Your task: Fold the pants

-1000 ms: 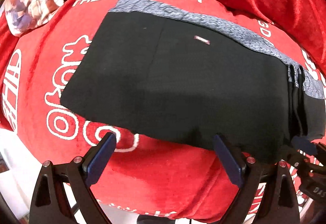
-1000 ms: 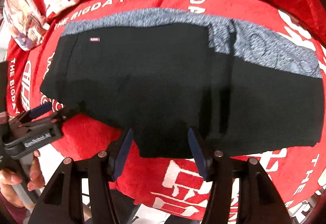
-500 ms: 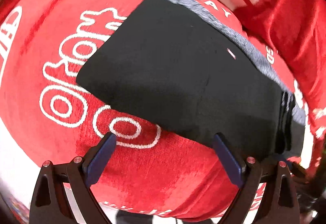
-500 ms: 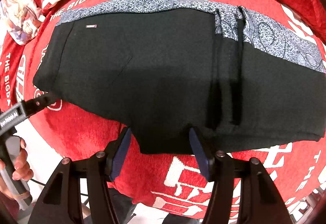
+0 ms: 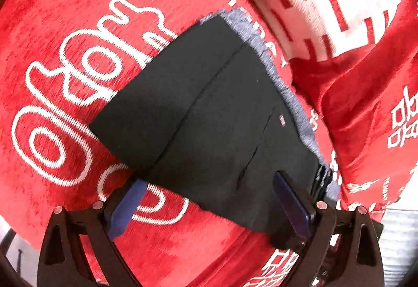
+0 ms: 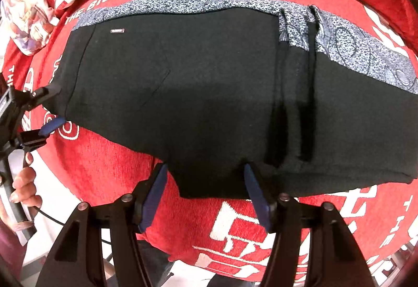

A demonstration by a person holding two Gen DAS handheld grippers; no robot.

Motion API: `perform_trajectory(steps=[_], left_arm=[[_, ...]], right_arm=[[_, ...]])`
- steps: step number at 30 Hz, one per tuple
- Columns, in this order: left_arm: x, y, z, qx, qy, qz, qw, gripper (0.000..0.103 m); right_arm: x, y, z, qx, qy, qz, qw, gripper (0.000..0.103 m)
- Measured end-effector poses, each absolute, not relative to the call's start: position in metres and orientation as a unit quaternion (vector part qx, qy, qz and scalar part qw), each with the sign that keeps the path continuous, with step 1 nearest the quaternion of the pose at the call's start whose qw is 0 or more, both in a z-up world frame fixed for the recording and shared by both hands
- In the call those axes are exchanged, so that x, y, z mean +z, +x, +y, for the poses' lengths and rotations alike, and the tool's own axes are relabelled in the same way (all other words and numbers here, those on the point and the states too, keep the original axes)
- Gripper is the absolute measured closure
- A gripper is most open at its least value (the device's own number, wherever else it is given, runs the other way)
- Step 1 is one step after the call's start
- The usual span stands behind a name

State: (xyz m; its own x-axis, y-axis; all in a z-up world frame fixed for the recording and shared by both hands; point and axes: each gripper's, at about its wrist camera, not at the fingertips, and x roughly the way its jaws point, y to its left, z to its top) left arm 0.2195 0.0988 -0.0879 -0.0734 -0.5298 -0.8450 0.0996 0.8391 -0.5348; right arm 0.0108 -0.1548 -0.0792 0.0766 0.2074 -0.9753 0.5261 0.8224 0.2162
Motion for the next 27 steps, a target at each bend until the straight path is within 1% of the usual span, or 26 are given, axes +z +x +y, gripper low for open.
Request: perform_trajectory(steps=[8,14,16,19,21,22,23,24,25,26,27], left_arm=[[-0.092,0.220,0.087,-0.237,-0.166,0.678,0.676,0.006],[-0.066,0.217,0.083,-0.281,-0.192,0.635,0.694,0.006],[-0.073,0.222,0.080,-0.284,-0.197,0.635,0.691,0.006],[-0.098,0.230,0.073,-0.257,-0.203,0.653,0.683,0.006],[-0.095,0.231,0.069,-0.243,-0.205,0.643,0.696,0.006],[-0.093,0.230,0.064,-0.232,-0.186,0.646,0.703,0.008],[-0.091,0.229,0.060,-0.224,-0.170,0.646,0.710,0.011],[-0.087,0.227,0.057,-0.212,-0.147,0.643,0.721,0.025],[-0.084,0.225,0.053,-0.203,-0.115,0.641,0.731,0.049],[-0.083,0.224,0.050,-0.204,-0.087,0.640,0.736,0.059],[-0.081,0.223,0.047,-0.206,-0.066,0.634,0.742,0.064]], right_arm=[[-0.081,0.013,-0.151,-0.112,0.258,0.670,0.687,0.035],[-0.081,0.013,-0.152,-0.109,0.258,0.670,0.688,0.035],[-0.082,0.014,-0.152,-0.107,0.255,0.670,0.689,0.035],[-0.083,0.016,-0.150,-0.108,0.248,0.671,0.690,0.035],[-0.084,0.017,-0.149,-0.108,0.245,0.672,0.691,0.035],[-0.083,0.017,-0.149,-0.108,0.244,0.671,0.691,0.035],[-0.083,0.017,-0.149,-0.108,0.246,0.670,0.692,0.035],[-0.081,0.018,-0.150,-0.108,0.247,0.670,0.692,0.034],[-0.078,0.019,-0.152,-0.110,0.248,0.670,0.691,0.034],[-0.075,0.020,-0.153,-0.112,0.247,0.669,0.692,0.034],[-0.068,0.022,-0.155,-0.114,0.249,0.663,0.696,0.034]])
